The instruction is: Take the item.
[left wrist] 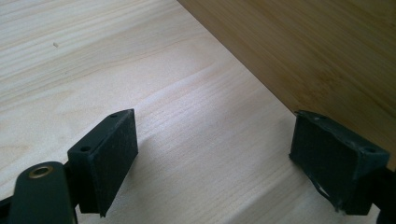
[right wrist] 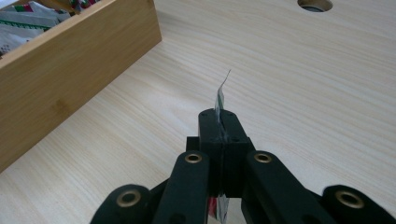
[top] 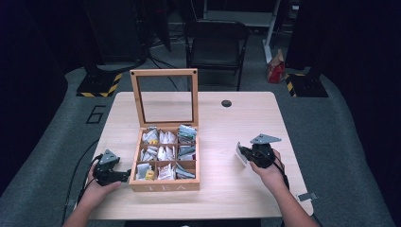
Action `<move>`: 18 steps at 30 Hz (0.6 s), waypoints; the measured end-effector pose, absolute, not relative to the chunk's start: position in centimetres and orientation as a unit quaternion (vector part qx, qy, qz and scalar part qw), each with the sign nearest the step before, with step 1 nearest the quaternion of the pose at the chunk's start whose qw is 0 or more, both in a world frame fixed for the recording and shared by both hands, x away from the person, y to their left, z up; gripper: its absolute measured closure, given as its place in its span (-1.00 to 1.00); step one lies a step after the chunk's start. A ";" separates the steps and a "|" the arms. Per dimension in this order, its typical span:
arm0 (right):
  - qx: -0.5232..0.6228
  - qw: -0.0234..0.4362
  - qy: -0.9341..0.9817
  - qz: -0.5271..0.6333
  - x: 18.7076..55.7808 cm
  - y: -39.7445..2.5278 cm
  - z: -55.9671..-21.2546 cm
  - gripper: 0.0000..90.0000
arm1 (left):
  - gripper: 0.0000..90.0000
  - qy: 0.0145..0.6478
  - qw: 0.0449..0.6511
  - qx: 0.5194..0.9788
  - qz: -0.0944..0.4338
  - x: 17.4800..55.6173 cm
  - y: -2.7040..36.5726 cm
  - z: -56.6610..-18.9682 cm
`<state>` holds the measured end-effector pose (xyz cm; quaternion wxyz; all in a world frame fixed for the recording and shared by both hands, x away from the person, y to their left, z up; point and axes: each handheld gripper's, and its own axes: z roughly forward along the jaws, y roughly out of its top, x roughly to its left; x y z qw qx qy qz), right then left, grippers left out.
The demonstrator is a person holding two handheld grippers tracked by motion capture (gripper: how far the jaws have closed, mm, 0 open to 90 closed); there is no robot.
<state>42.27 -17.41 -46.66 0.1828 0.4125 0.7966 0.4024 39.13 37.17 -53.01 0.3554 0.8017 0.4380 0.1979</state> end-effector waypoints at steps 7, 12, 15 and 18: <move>0.413 0.184 0.801 0.393 42.2 -17.5 -47.4 1.00 | -0.68 0.440 0.354 0.802 0.194 39.1 37.2 -53.0; 0.410 0.185 0.802 0.392 42.1 -17.4 -47.8 1.00 | -0.68 0.442 0.357 0.801 0.192 39.1 37.1 -53.0; 0.411 0.181 0.801 0.395 42.0 -17.3 -47.9 1.00 | -0.68 0.439 0.354 0.803 0.194 39.1 37.2 -53.0; 0.415 0.173 0.799 0.400 42.0 -17.3 -48.1 1.00 | -0.68 0.440 0.356 0.801 0.194 39.1 37.1 -53.0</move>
